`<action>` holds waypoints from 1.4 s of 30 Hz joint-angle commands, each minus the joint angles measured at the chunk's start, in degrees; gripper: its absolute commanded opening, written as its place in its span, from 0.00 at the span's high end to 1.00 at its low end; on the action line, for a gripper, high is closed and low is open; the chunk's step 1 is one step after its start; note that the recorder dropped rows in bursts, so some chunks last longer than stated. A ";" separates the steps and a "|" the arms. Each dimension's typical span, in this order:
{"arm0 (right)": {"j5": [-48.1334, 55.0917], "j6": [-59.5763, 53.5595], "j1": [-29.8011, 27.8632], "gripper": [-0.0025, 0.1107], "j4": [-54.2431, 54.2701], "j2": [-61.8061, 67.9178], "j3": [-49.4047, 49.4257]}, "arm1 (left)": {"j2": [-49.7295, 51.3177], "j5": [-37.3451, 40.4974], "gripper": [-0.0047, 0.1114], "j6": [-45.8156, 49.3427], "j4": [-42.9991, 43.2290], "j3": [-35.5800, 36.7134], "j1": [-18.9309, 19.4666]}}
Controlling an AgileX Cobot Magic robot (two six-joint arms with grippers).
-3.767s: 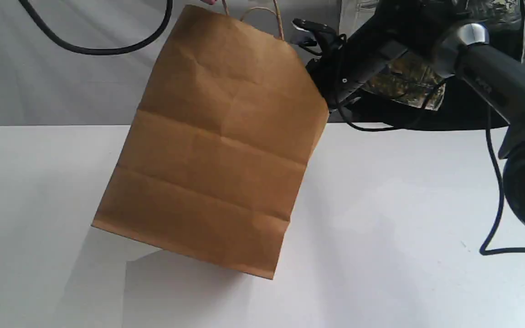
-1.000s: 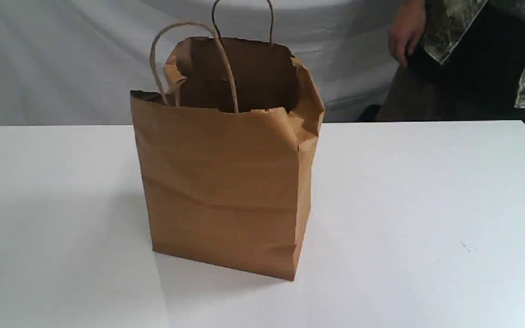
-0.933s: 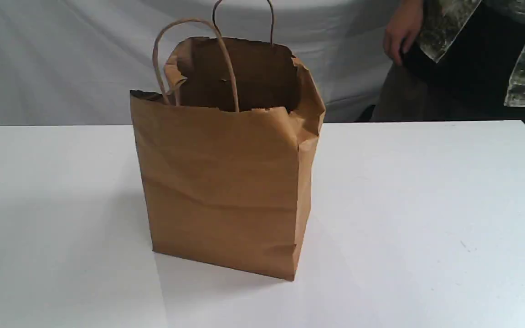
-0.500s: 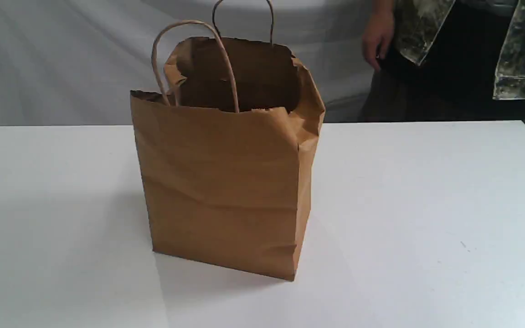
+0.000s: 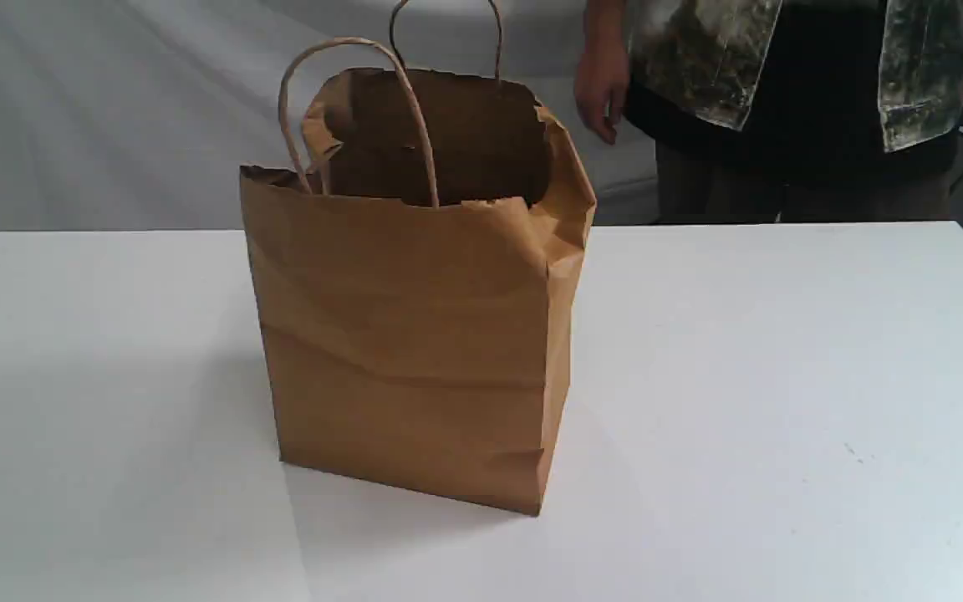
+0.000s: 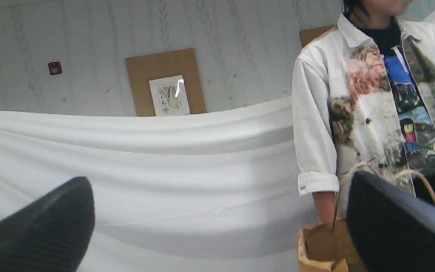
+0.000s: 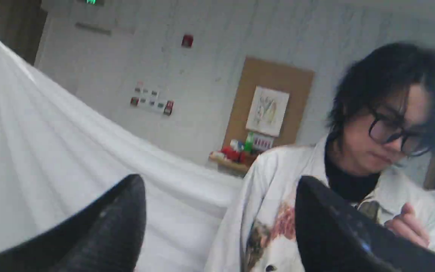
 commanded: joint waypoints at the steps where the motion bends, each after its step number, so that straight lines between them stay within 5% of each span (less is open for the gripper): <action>1: -1.06 -0.58 -0.03 0.47 -0.52 -2.98 1.15 | -0.37 -1.90 0.18 -0.52 1.81 3.02 0.17; 8: 5.03 -0.58 -0.03 0.47 -0.93 -9.26 1.15 | -0.37 -7.08 0.18 -1.90 4.73 9.95 0.05; 13: 13.75 -0.58 -0.03 0.47 -3.48 -15.21 1.15 | -0.37 -18.89 0.18 -15.24 23.99 14.73 0.05; 16: 21.92 -0.45 -0.03 0.48 -3.48 -20.19 1.26 | -0.37 -19.41 0.18 -18.61 30.73 15.08 0.05; 27: 33.04 -0.19 -0.03 0.53 -2.03 -48.36 14.48 | -0.37 -19.65 0.18 -20.58 29.24 15.08 0.05; 31: 43.92 1.40 1.58 0.53 0.16 -48.36 14.63 | -0.75 -20.16 0.18 -21.68 29.24 15.18 0.05; 37: 40.70 -1.85 2.23 0.56 9.69 -48.36 23.76 | -0.90 -19.37 0.18 -21.79 29.24 15.21 0.05; 42: 20.73 -1.70 2.23 0.61 17.17 -48.36 40.18 | -0.90 -18.87 0.18 -21.79 29.24 15.21 0.05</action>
